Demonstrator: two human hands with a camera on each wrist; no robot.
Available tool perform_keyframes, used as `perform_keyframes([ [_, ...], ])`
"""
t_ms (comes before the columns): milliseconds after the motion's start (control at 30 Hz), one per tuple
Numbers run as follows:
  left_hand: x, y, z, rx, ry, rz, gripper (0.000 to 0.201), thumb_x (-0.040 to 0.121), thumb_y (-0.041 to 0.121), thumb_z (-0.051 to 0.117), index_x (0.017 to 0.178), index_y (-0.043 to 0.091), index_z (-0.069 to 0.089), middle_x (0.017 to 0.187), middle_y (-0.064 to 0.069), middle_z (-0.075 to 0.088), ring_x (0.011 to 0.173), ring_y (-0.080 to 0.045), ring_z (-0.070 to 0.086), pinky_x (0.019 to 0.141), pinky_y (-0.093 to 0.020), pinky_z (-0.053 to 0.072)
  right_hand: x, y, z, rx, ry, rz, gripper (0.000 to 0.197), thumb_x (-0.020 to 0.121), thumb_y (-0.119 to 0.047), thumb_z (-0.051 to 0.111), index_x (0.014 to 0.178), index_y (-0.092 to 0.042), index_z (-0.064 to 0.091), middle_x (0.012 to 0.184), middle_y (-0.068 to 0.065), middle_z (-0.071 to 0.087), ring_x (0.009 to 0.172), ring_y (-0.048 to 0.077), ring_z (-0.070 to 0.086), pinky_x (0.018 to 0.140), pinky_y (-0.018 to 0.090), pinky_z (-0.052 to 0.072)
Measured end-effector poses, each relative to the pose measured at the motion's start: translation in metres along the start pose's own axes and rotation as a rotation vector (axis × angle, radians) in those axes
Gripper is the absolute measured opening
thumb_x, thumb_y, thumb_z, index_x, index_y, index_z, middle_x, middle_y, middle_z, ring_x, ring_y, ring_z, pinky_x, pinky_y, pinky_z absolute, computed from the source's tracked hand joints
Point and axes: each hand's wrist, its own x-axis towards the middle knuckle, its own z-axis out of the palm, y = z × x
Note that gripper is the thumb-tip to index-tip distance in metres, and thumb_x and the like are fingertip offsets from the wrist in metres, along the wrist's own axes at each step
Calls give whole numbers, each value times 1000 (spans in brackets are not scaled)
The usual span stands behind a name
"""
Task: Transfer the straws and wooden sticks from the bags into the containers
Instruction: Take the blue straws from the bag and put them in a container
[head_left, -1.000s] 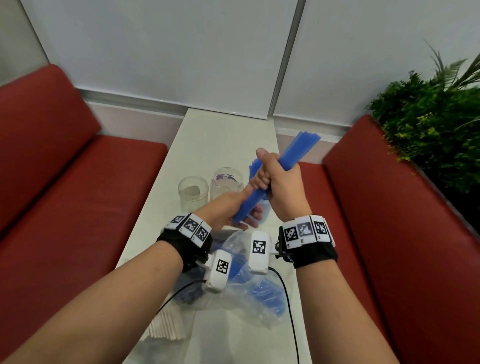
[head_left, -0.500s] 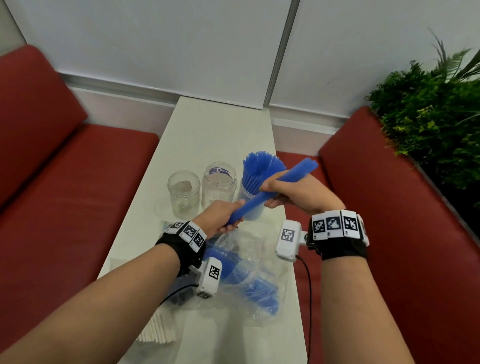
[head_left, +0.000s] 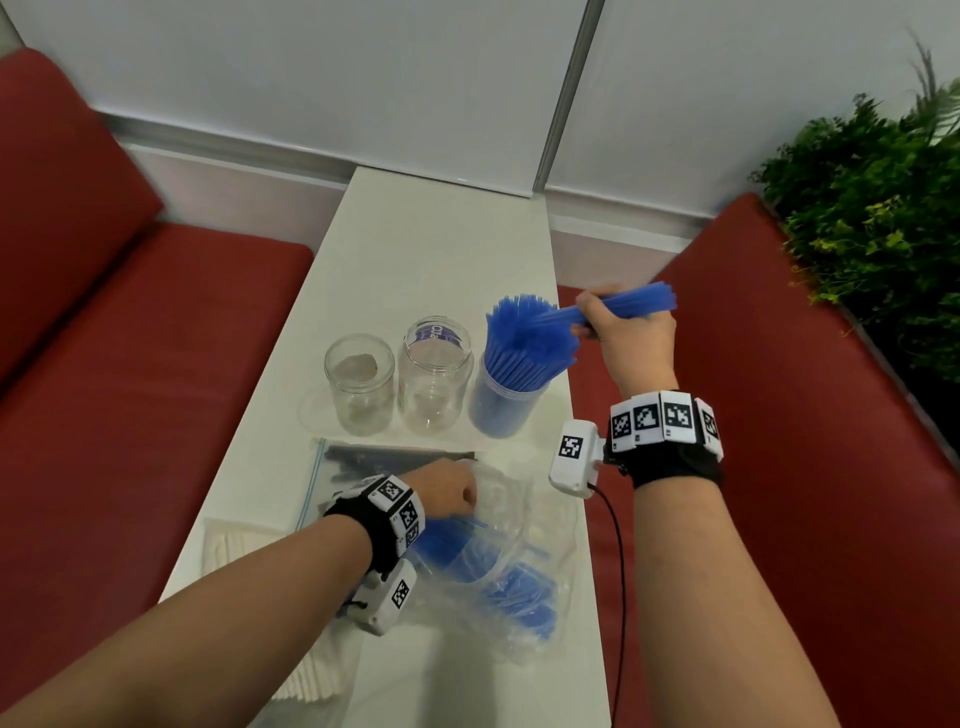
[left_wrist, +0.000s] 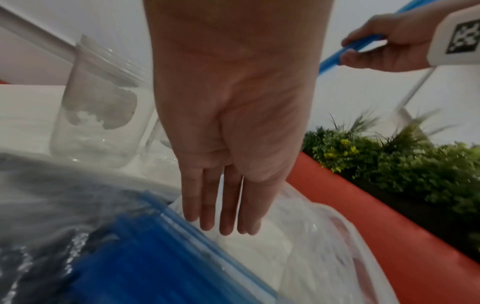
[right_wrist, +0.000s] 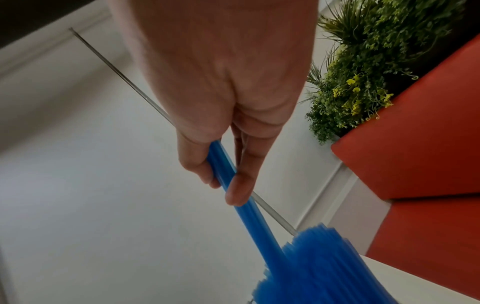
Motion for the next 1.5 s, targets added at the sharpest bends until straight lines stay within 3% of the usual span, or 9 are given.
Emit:
perform_keyframes([
  [200,3,-1,16,299,-143,42,42,83,34,71,115,8,61,124,-9,56,116,-28,53,95,-43,43,11,17,17,-121,-27,41,7,86,-9,70,84,-3,74,65,5,70,54,9,67,57,21,53],
  [367,4,0,22,600,-169,86,29,81,28,70,109,20,69,125,-4,55,116,-26,52,90,-41,47,32,22,40,-423,-206,166,30,90,-27,73,110,-5,69,101,6,70,81,15,65,61,21,48],
  [633,1,1,24,607,-51,61,34,100,15,46,130,5,55,138,-12,52,126,-30,50,99,-42,44,33,20,69,-323,18,-424,41,97,-12,57,137,-16,51,137,4,56,127,17,52,108,33,44],
  [800,-5,10,10,607,-192,-26,32,103,9,38,128,2,56,137,-11,54,125,-31,52,97,-45,44,28,61,84,-933,-294,-232,54,111,-37,29,160,-14,25,170,7,13,157,30,5,127,49,5],
  [933,-13,15,-2,665,-248,-69,29,102,8,41,125,4,59,130,-9,60,119,-30,58,91,-44,48,28,77,83,-1061,-387,-187,67,108,-54,19,163,-16,12,171,4,3,157,30,-7,126,55,-4],
  [1167,-26,23,-17,690,-204,-78,24,100,10,45,114,8,64,119,-5,66,109,-26,62,81,-38,49,7,61,80,-906,-345,-209,69,107,-52,30,162,-13,14,170,7,9,157,28,-3,127,49,-5],
  [1267,-31,30,-28,695,-231,-113,26,100,13,49,121,8,63,124,-5,63,113,-27,60,87,-39,48,-32,56,74,-457,-170,-418,51,105,-23,45,155,-11,36,159,7,39,152,22,28,127,43,16],
  [1367,-43,34,-44,687,-175,-144,27,101,15,47,121,7,62,124,-6,63,112,-26,60,90,-36,48,-78,61,77,-297,-419,-248,54,94,0,44,144,-19,48,133,2,63,122,14,59,109,35,46],
  [1500,-70,41,-78,637,-87,-199,34,98,14,50,129,3,56,129,-11,60,118,-29,58,93,-37,45,-123,77,79,-492,-913,24,64,89,5,51,148,-19,43,139,8,61,128,21,57,106,33,45],
])
